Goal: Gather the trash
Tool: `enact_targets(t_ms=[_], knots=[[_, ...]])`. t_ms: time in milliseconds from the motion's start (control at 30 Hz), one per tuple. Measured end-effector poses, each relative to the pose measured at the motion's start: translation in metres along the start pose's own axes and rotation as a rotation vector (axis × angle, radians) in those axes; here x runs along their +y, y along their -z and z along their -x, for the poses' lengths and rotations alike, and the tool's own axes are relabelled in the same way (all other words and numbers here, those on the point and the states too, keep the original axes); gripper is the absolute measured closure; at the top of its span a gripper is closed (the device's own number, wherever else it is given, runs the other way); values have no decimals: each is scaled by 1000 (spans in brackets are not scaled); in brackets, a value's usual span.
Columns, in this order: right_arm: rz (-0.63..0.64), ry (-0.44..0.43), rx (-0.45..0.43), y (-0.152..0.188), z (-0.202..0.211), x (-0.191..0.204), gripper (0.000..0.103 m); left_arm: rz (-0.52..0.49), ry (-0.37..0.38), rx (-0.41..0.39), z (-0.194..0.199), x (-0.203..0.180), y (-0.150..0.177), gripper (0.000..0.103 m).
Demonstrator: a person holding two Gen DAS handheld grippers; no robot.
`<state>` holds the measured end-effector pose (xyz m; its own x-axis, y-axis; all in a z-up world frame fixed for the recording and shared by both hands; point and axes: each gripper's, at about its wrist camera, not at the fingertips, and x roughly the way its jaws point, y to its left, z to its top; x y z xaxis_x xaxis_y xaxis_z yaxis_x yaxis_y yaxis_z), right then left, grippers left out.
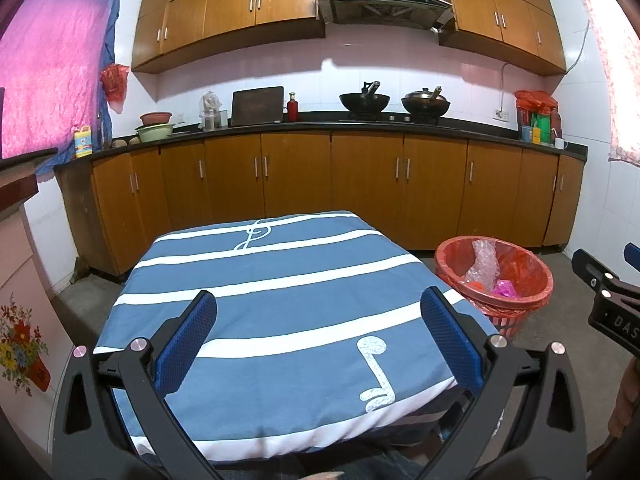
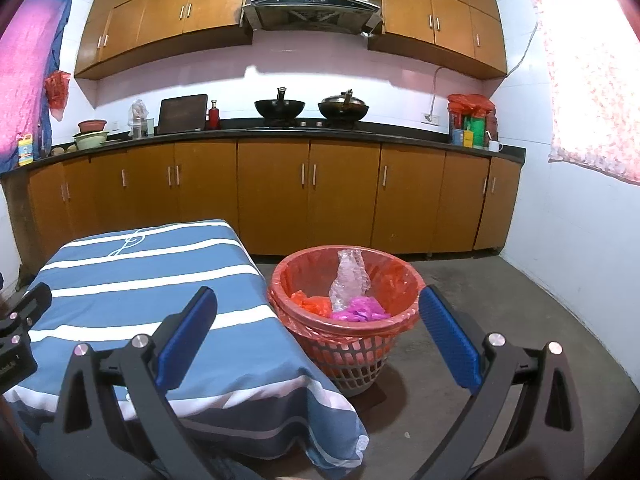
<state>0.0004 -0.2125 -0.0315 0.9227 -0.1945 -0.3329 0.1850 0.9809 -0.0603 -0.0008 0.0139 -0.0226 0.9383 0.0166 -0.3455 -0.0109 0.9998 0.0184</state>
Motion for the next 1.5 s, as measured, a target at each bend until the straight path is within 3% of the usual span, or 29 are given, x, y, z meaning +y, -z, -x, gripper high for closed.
enact_targets(t_ms=[1500], knots=[[0,-1,1,0,1,1,4,-1,2,-5,1,-4,-1,2]])
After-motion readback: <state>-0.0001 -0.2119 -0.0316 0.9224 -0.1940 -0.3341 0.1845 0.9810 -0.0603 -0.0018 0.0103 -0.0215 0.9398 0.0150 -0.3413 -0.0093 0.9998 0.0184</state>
